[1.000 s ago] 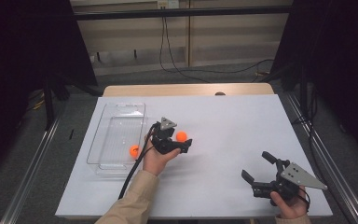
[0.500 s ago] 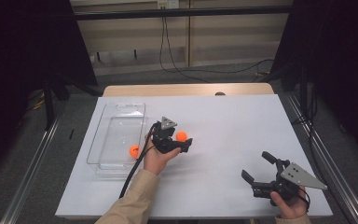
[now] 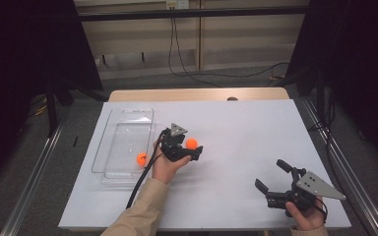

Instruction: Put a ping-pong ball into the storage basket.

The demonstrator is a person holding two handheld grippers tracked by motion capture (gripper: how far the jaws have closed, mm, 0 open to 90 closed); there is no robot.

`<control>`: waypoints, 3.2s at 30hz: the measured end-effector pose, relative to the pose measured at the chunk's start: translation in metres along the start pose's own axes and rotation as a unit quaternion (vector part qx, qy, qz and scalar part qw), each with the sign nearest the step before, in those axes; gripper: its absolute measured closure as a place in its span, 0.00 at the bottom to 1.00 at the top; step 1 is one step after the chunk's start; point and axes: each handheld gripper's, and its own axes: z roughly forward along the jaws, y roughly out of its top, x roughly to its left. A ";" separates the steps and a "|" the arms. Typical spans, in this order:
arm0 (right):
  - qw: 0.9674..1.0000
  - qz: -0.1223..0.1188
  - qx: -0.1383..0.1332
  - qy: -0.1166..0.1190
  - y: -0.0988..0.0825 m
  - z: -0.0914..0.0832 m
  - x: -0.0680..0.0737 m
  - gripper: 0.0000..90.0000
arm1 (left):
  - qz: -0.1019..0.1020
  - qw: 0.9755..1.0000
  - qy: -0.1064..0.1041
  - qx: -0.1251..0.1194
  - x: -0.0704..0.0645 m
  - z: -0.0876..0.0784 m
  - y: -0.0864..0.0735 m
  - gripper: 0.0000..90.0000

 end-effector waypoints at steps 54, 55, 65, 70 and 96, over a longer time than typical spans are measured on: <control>1.000 0.002 0.001 0.001 0.000 0.001 0.000 0.02 | -0.013 1.000 0.009 0.001 0.006 0.012 -0.001 0.09; 1.000 0.000 0.001 0.002 0.000 0.001 0.000 0.02 | -0.011 1.000 0.010 0.002 0.006 0.012 -0.001 0.09; 1.000 0.000 0.001 0.001 0.000 0.001 -0.001 0.02 | -0.015 1.000 0.010 0.006 0.006 0.018 -0.003 0.09; 1.000 0.001 0.000 0.001 0.000 0.001 -0.001 0.02 | -0.010 1.000 0.011 0.006 0.006 0.020 -0.004 0.09; 1.000 0.001 0.000 0.000 0.000 0.001 -0.001 0.02 | -0.028 0.999 0.009 0.013 0.010 0.026 -0.006 0.14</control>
